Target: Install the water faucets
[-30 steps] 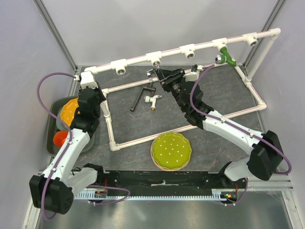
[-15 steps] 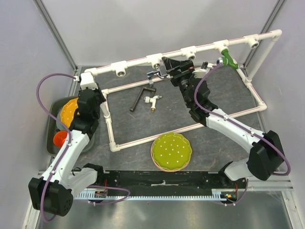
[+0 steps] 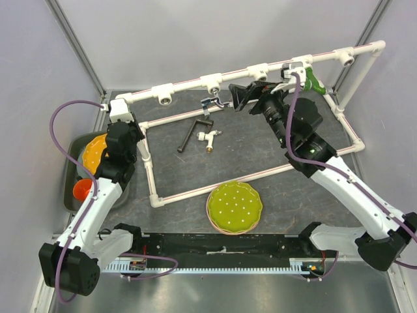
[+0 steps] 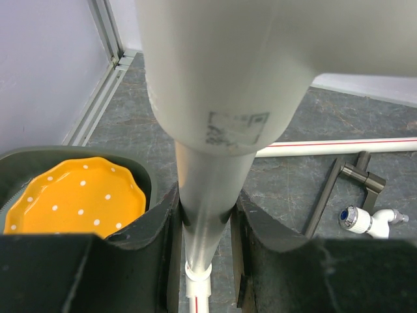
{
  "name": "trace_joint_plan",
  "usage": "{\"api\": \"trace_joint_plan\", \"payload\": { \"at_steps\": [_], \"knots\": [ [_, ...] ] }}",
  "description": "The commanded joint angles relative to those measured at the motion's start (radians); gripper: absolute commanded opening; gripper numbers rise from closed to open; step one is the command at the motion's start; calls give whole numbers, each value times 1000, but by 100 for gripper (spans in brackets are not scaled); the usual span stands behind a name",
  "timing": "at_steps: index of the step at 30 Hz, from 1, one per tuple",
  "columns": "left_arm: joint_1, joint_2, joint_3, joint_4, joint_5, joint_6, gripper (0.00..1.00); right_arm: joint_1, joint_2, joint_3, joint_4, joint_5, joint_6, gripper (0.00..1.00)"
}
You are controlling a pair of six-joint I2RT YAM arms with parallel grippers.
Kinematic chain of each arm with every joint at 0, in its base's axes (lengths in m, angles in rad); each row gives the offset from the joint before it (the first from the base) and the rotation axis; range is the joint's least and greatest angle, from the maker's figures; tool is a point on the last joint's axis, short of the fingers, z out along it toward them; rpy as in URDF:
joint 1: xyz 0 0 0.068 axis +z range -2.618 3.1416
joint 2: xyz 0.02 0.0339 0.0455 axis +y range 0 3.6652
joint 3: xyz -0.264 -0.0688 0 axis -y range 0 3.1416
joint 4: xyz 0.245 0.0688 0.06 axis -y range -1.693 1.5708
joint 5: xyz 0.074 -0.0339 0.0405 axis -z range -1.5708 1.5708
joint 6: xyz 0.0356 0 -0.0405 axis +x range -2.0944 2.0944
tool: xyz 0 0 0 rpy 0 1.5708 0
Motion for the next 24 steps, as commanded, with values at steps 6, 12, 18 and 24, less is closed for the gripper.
{"api": "trace_joint_plan", "payload": {
  "at_steps": [6, 12, 18, 24],
  "knots": [
    [-4, -19, 27, 29, 11, -103, 2, 300, 89, 230, -453, 272, -1041, 98],
    [-4, -22, 27, 27, 10, -101, 2, 382, 158, 243, -476, 424, -1361, 98],
    [-4, -28, 27, 27, 10, -100, 2, 405, 232, 231, -361, 532, -1595, 95],
    [-4, -26, 28, 27, 11, -100, 2, 408, 313, 207, -168, 587, -1766, 74]
  ]
}}
